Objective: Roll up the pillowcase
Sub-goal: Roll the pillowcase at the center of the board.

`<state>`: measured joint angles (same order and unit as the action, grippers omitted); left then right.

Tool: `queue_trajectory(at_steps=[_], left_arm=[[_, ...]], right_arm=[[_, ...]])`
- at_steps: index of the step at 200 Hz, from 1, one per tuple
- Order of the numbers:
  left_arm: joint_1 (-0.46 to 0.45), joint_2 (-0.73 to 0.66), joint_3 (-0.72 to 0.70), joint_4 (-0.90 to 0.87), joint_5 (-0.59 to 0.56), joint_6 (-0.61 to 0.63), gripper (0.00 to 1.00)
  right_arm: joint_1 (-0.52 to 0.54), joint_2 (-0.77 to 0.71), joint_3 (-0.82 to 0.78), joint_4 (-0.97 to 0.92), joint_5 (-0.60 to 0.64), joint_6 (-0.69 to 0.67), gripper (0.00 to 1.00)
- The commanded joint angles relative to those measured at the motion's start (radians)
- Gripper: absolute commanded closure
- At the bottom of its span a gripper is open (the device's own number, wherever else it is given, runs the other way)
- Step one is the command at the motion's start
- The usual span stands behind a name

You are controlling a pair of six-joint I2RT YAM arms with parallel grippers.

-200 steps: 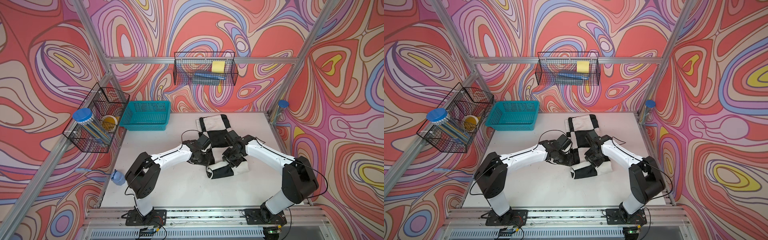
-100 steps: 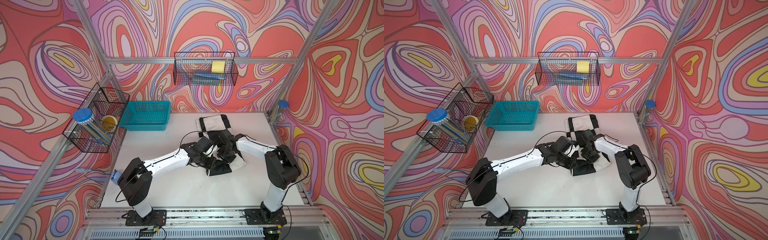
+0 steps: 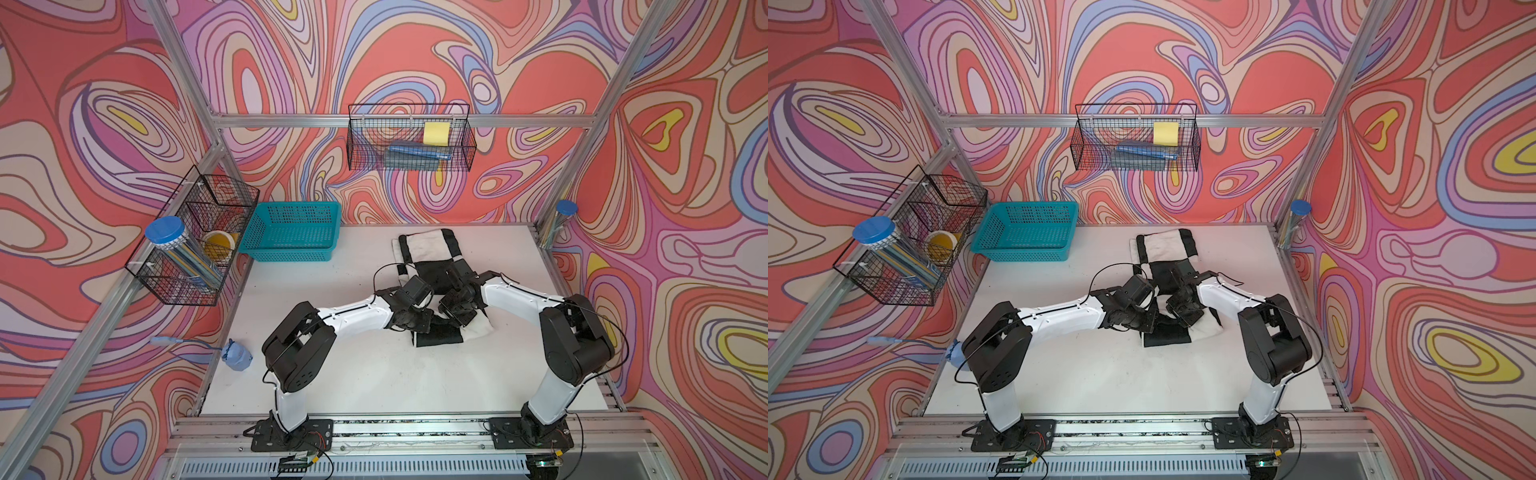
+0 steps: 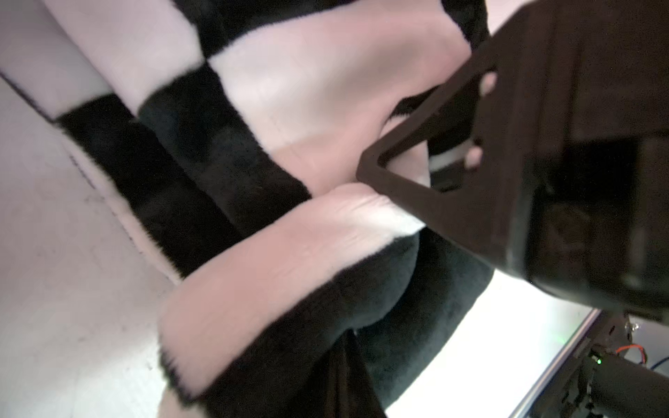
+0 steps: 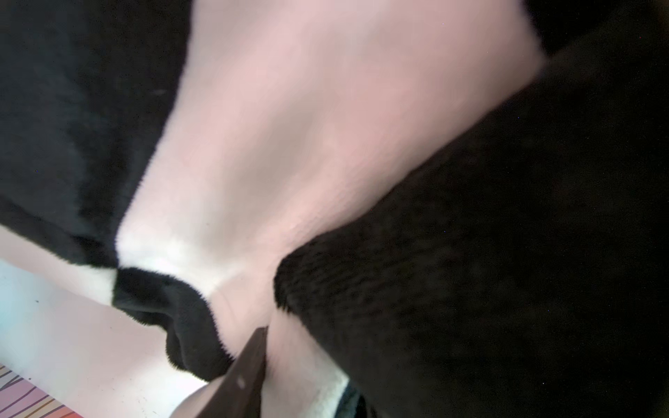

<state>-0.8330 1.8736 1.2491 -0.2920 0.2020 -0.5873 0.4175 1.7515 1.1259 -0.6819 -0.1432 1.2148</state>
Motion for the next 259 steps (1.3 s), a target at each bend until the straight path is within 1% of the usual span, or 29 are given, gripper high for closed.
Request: queue_trajectory(at_steps=[1, 14, 21, 28, 45, 53, 67, 83, 97, 114, 123, 133, 144, 158, 183, 196, 220, 230, 259], left_arm=[[0.009, 0.052, 0.002, 0.035, -0.04, -0.045, 0.93], [0.009, 0.062, 0.003, 0.035, -0.04, -0.043, 0.94], [0.008, 0.069, 0.008, -0.003, -0.041, -0.047, 0.94], [0.011, 0.079, 0.017, -0.014, -0.031, -0.05, 0.94], [0.011, 0.097, 0.037, -0.04, -0.022, -0.06, 0.95], [0.011, 0.098, 0.039, -0.041, -0.017, -0.067, 0.95], [0.016, 0.102, 0.048, -0.049, -0.007, -0.083, 0.95], [0.023, 0.108, 0.06, -0.062, 0.003, -0.094, 0.95], [0.025, 0.111, 0.067, -0.069, 0.014, -0.1, 0.96], [0.034, 0.113, 0.067, -0.069, 0.035, -0.112, 0.96], [0.039, 0.112, 0.066, -0.071, 0.047, -0.117, 0.96], [0.044, 0.11, 0.067, -0.073, 0.06, -0.12, 0.96], [0.047, 0.106, 0.065, -0.078, 0.066, -0.122, 0.96], [0.05, 0.1, 0.06, -0.078, 0.074, -0.121, 0.96], [0.052, 0.096, 0.041, -0.063, 0.087, -0.132, 0.96], [0.052, 0.098, 0.036, -0.058, 0.089, -0.133, 0.97], [0.054, 0.098, 0.042, -0.063, 0.09, -0.129, 0.97], [0.056, 0.098, 0.042, -0.062, 0.088, -0.129, 0.97], [0.063, 0.106, 0.053, -0.063, 0.102, -0.134, 0.97]], right_arm=[[-0.015, -0.03, -0.02, 0.017, 0.059, -0.032, 0.53], [-0.02, -0.067, -0.01, 0.026, 0.079, -0.037, 0.48], [-0.023, -0.094, 0.003, 0.025, 0.093, -0.035, 0.43], [-0.026, -0.123, 0.02, 0.017, 0.11, -0.034, 0.41], [-0.03, -0.188, 0.066, -0.014, 0.14, -0.025, 0.38], [-0.031, -0.21, 0.088, -0.057, 0.156, -0.012, 0.37], [-0.024, -0.258, 0.074, -0.091, 0.154, 0.013, 0.36], [-0.021, -0.336, -0.015, -0.094, 0.142, 0.073, 0.35], [-0.004, -0.419, -0.133, -0.075, 0.141, 0.141, 0.33], [0.06, -0.52, -0.296, 0.012, 0.16, 0.262, 0.32], [0.1, -0.555, -0.366, 0.064, 0.183, 0.335, 0.27], [0.142, -0.578, -0.433, 0.131, 0.212, 0.393, 0.26], [0.183, -0.581, -0.483, 0.198, 0.249, 0.447, 0.25], [0.218, -0.561, -0.524, 0.29, 0.292, 0.48, 0.25], [0.268, -0.503, -0.535, 0.39, 0.39, 0.502, 0.24], [0.308, -0.497, -0.53, 0.416, 0.464, 0.513, 0.24], [0.32, -0.476, -0.498, 0.397, 0.462, 0.506, 0.23], [0.32, -0.474, -0.515, 0.414, 0.464, 0.508, 0.23], [0.32, -0.414, -0.568, 0.453, 0.433, 0.591, 0.23]])
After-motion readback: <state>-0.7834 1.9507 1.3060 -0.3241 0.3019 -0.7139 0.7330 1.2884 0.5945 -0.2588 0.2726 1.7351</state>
